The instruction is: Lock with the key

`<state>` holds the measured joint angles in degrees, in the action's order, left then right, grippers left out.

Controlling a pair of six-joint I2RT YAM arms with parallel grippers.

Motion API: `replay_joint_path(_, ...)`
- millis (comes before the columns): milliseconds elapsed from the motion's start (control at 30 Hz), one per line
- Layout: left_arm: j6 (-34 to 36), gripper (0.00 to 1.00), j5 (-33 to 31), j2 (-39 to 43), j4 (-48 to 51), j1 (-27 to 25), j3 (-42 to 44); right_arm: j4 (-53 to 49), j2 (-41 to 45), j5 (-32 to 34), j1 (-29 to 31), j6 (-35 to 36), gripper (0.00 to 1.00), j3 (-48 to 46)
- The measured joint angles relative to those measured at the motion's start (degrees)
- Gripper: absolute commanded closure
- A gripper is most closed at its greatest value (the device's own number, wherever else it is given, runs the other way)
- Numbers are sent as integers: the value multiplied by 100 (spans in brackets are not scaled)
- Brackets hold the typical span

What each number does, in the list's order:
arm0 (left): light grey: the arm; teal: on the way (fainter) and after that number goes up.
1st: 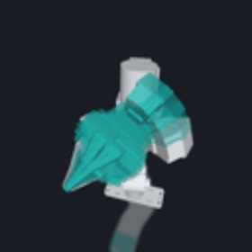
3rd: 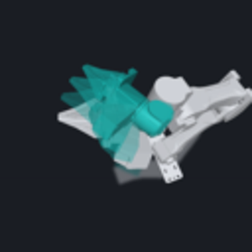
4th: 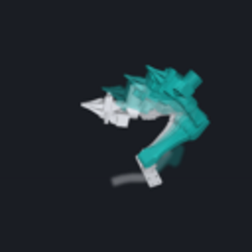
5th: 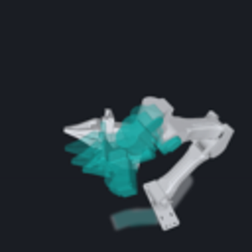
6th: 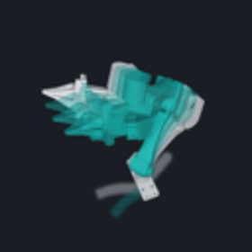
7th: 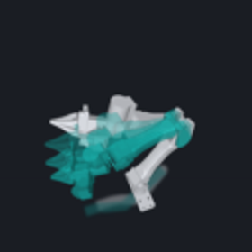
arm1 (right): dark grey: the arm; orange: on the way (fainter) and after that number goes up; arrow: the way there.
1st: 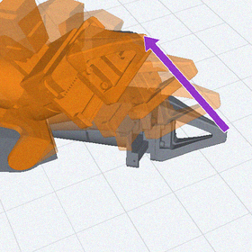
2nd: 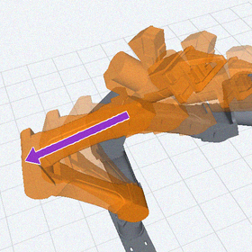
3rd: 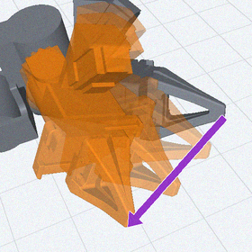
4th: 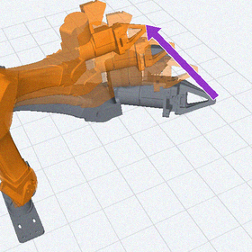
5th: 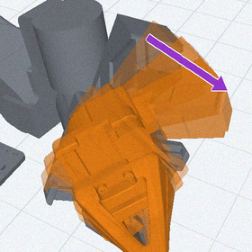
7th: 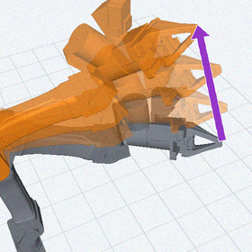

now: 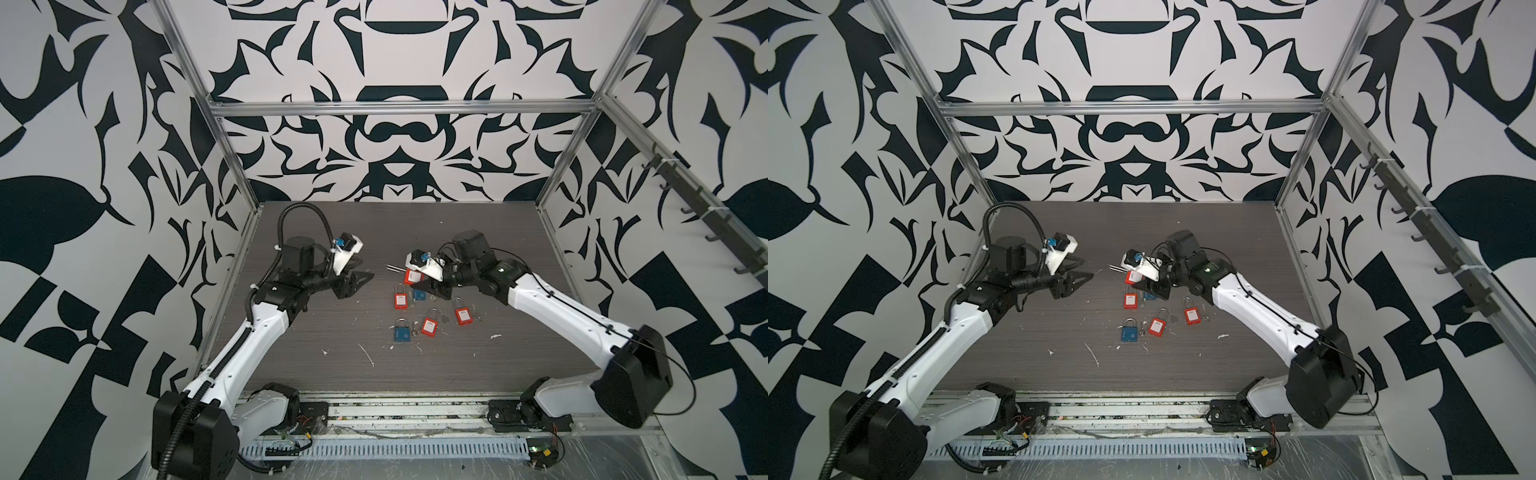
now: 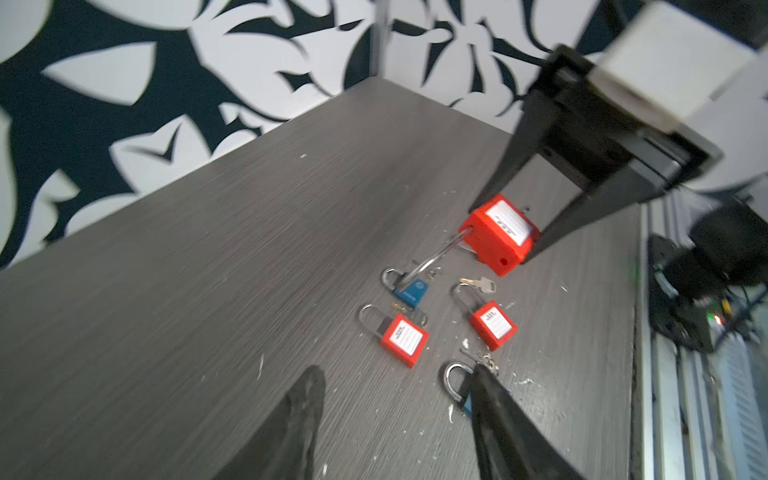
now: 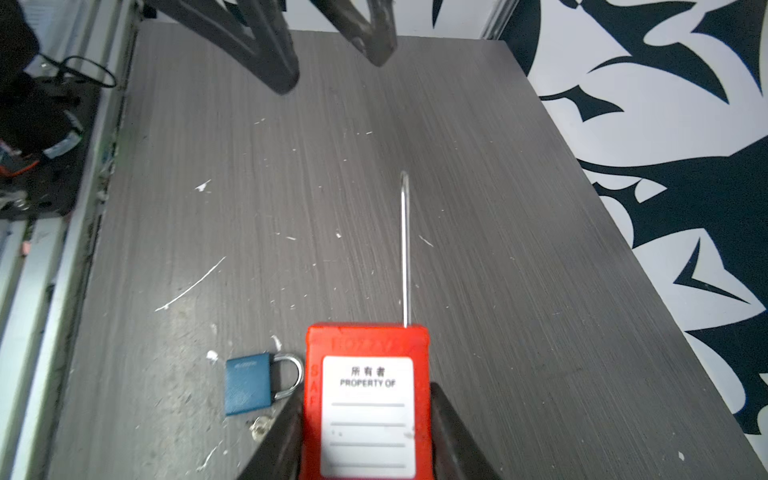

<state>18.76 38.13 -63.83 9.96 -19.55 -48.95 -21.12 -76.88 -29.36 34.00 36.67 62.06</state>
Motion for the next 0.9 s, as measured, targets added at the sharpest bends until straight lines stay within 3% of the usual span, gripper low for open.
replay_joint_path(267,1303,53,424,-625,94,-785,-356,-758,1029,-216,0,223,92,-387)
replay_joint_path(533,1722,67,415,-1134,173,-1163,-634,-1045,1410,-264,0,238,93,-492)
replay_joint_path(767,1781,68,509,-1167,190,-1257,-632,-1126,1421,-238,0,264,93,-549)
replay_joint_path(900,1821,61,586,-1167,188,-1305,-632,-1123,1421,-221,0,295,93,-549)
